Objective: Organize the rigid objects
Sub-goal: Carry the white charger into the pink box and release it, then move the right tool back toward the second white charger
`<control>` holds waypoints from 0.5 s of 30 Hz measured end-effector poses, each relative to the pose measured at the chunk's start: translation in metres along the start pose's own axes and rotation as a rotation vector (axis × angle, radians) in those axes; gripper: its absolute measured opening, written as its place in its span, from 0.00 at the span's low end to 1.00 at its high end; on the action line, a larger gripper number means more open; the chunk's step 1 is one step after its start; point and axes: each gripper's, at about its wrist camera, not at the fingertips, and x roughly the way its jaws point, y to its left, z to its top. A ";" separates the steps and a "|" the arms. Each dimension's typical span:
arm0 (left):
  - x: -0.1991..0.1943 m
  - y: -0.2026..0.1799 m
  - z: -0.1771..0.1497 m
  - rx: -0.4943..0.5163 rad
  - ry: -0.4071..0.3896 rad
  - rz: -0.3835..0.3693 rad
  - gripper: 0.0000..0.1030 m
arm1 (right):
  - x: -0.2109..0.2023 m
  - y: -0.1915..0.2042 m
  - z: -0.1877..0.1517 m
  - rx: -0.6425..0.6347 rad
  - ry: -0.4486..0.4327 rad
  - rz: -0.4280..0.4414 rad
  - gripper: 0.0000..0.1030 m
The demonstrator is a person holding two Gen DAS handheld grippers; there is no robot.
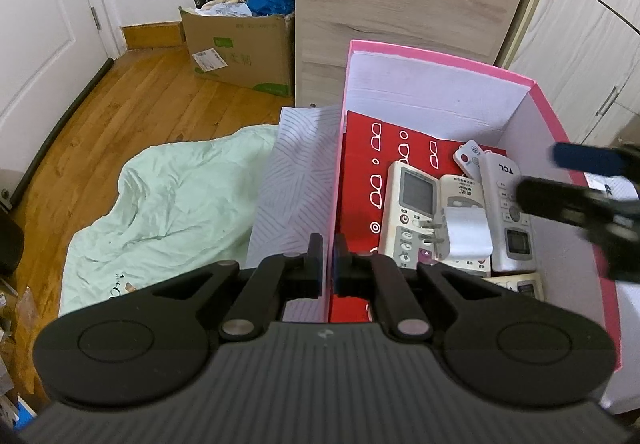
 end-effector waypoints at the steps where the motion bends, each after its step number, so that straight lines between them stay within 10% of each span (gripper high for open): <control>1: 0.000 0.000 0.000 -0.003 0.001 -0.002 0.05 | -0.011 -0.002 0.000 -0.011 -0.015 0.008 0.72; 7: 0.000 0.002 0.001 -0.011 0.006 -0.008 0.05 | -0.081 -0.031 -0.004 -0.066 -0.111 -0.019 0.72; 15: 0.006 0.002 0.000 -0.040 0.047 -0.011 0.05 | -0.099 -0.085 -0.029 -0.013 0.019 -0.044 0.68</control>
